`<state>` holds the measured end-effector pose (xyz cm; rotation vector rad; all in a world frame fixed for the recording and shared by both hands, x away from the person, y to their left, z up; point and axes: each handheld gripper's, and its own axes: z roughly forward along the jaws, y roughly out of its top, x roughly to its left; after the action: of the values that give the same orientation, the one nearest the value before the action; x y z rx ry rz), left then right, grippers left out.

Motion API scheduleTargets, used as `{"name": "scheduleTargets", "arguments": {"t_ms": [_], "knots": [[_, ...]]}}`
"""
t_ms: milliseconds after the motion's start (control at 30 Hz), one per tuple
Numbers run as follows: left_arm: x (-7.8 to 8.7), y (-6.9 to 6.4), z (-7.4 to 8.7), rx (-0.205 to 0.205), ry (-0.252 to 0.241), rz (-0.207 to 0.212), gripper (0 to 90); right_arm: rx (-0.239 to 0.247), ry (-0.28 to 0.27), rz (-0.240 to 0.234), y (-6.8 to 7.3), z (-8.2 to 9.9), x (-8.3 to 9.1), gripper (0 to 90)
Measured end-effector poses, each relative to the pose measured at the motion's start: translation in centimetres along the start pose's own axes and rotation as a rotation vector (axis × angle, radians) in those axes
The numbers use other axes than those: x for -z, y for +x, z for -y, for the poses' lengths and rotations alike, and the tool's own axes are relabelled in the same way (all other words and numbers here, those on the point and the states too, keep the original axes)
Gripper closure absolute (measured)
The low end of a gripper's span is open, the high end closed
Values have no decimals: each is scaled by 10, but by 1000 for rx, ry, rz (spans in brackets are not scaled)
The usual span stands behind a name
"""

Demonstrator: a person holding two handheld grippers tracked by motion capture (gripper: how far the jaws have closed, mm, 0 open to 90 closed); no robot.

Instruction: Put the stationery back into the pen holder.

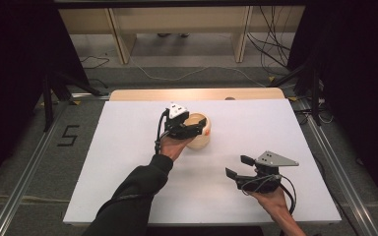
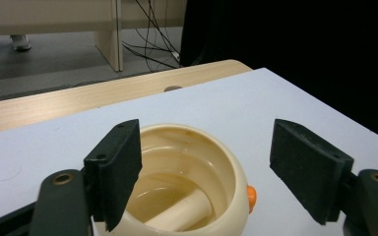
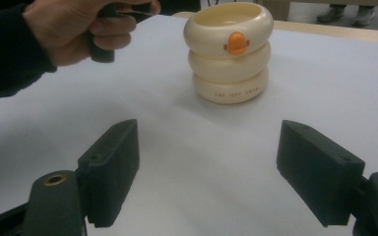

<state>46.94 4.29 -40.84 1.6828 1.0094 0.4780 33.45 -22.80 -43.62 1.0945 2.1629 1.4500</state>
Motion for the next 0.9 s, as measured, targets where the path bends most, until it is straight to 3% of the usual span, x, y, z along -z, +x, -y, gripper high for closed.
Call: {"name": "scheduleTargets", "arguments": {"t_ms": [200, 600, 900], "knots": [[10, 5, -4, 11, 22, 16, 262, 1, -1, 1, 0, 0, 0, 247], [38, 17, 0, 48, 79, 100, 222, -2, -1, 1, 0, 0, 0, 247], [57, 21, 6, 36, 99, 150, 214, -11, -2, -6, 0, 0, -1, 247]]}}
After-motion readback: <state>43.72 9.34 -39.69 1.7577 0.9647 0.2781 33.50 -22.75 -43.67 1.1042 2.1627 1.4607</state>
